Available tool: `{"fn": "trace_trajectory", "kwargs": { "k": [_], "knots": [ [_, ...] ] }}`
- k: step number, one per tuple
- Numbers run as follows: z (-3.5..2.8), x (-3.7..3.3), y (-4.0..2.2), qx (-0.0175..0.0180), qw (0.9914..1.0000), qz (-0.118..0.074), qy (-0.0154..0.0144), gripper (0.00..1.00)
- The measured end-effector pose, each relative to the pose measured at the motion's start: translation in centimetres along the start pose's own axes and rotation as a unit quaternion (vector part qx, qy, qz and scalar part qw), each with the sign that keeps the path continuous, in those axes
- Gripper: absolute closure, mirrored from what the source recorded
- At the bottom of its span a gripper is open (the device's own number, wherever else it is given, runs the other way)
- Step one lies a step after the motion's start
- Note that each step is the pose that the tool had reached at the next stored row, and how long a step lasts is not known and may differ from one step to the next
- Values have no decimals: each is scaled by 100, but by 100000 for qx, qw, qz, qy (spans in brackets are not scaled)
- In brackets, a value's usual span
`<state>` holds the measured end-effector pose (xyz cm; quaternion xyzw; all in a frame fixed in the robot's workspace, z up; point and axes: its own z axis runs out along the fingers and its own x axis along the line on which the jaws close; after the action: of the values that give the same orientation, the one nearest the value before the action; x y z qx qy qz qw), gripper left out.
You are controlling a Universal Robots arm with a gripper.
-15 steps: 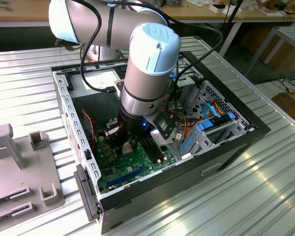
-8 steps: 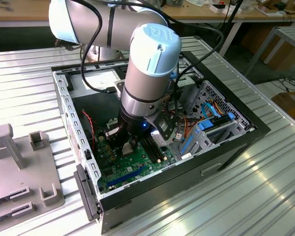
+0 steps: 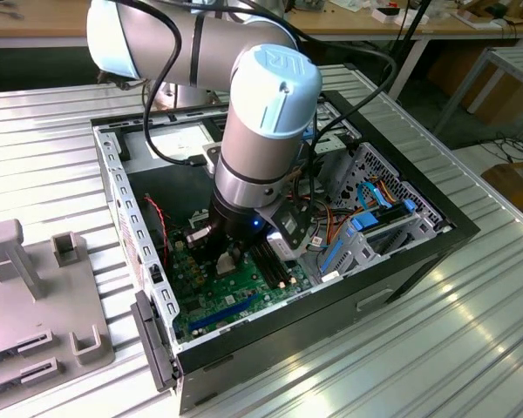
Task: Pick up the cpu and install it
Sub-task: 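Place the cpu into insertion slot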
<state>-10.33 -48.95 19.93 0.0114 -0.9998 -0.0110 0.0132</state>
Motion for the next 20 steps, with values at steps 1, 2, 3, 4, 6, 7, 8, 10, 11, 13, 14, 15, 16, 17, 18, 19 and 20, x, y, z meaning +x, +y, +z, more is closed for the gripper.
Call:
{"fn": "trace_trajectory", "kwargs": {
  "k": [1, 2, 3, 4, 6, 7, 8, 10, 11, 13, 14, 15, 16, 17, 18, 19, 20],
  "knots": [
    [4, 0, 0, -11, 100000, 1, 3, 53],
    [8, -1, 0, -27, 100000, 1, 4, 53],
    [11, -1, -1, -40, 100000, 0, 5, 53],
    [13, -1, -1, -52, 100000, 0, 3, 53],
    [14, -1, 0, -64, 100000, 1, -2, 53],
    [14, -1, 0, -68, 100000, 1, -4, 53],
    [14, -1, 0, -70, 100000, 2, -6, 53],
    [11, -1, 0, -81, 100000, 3, -11, 53],
    [8, -1, 0, -84, 100000, 0, -11, 53],
    [6, -1, 0, -82, 100000, 1, -11, 53],
    [5, -1, 0, -76, 100000, -1, -7, 53],
    [5, -1, 0, -77, 100000, 0, -8, 53],
    [5, -1, 0, -73, 100000, 1, -7, 53],
    [5, -1, 0, -71, 100000, 0, -6, 53],
    [5, -1, 0, -71, 100000, 1, -5, 53],
    [5, -1, -1, -63, 100000, 1, -1, 53],
    [7, -1, -2, -70, 100000, 2, -1, 53]
  ]
}}
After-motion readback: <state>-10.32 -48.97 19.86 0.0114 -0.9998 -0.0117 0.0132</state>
